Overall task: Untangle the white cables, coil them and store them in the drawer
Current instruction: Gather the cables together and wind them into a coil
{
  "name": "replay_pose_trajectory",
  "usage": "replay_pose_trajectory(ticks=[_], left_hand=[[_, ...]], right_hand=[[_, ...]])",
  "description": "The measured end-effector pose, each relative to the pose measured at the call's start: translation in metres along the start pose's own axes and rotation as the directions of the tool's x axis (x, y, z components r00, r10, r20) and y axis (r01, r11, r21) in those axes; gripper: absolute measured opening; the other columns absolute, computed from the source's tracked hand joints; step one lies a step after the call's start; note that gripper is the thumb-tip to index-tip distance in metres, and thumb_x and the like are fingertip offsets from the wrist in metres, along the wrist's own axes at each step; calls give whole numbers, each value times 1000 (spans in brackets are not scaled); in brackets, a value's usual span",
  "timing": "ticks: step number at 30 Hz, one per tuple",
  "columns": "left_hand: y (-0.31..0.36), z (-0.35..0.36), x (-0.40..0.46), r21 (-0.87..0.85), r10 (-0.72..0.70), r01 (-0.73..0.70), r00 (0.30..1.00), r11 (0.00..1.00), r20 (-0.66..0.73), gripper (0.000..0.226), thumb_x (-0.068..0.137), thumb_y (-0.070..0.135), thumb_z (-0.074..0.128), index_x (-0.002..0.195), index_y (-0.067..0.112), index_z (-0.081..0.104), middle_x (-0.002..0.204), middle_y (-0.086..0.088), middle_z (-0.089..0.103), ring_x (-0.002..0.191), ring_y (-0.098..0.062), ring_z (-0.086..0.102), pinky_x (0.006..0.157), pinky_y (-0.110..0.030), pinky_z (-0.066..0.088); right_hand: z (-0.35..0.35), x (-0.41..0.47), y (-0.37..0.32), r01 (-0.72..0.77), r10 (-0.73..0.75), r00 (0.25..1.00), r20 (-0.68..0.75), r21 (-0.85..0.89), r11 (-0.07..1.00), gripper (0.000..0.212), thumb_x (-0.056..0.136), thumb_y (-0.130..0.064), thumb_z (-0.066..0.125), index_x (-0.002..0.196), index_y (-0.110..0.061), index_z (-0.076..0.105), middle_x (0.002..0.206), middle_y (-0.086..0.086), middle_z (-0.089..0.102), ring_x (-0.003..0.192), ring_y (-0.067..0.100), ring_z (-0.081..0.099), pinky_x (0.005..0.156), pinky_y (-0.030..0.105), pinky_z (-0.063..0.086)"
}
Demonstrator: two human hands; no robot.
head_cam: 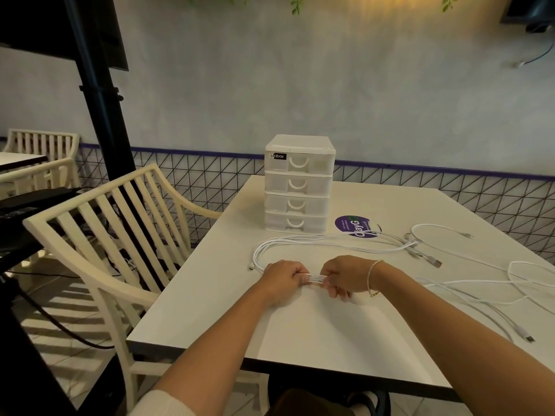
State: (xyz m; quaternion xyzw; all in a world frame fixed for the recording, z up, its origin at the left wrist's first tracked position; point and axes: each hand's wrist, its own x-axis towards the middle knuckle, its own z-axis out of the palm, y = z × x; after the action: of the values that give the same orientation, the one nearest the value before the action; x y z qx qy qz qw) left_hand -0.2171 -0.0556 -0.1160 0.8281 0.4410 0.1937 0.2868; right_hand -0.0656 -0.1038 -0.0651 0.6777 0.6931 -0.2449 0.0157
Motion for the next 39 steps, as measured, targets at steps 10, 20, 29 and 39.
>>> replay_pose_trajectory(ticks=[10, 20, 29, 39], left_hand=[[-5, -1, 0, -115, -22, 25, 999, 993, 30, 17, 94, 17, 52, 96, 10, 67, 94, -3, 58, 87, -15, 50, 75, -22, 39], [-4, 0, -1, -45, -5, 7, 999, 999, 37, 20, 95, 20, 50, 101, 14, 68, 102, -7, 61, 92, -16, 48, 82, -23, 38], [-4, 1, 2, -54, 30, -28, 999, 998, 26, 21, 95, 16, 49, 96, 10, 69, 104, -7, 66, 97, -20, 55, 83, -25, 40], [-9, -3, 2, -85, 35, -28, 996, 996, 82, 21, 96, 21, 50, 96, 11, 68, 78, 6, 51, 84, -14, 49, 72, -22, 38]], right_hand=[[1, 11, 0, -53, 20, 976, -218, -146, 988, 20, 89, -20, 54, 70, -26, 56, 89, -1, 68, 86, 12, 51, 75, 22, 39], [-1, 6, 2, 3, -44, 977, -208, -193, 981, 12, 92, -22, 50, 84, -23, 60, 92, -1, 64, 84, 13, 46, 75, 22, 38], [5, -3, 1, 74, -127, 977, -170, -284, 956, 11, 92, -26, 51, 83, -20, 52, 104, 8, 64, 86, 17, 42, 74, 25, 32], [9, 14, 11, -21, -15, 972, -233, -150, 989, 21, 92, -24, 48, 103, -16, 63, 114, 6, 62, 105, 24, 53, 78, 26, 35]])
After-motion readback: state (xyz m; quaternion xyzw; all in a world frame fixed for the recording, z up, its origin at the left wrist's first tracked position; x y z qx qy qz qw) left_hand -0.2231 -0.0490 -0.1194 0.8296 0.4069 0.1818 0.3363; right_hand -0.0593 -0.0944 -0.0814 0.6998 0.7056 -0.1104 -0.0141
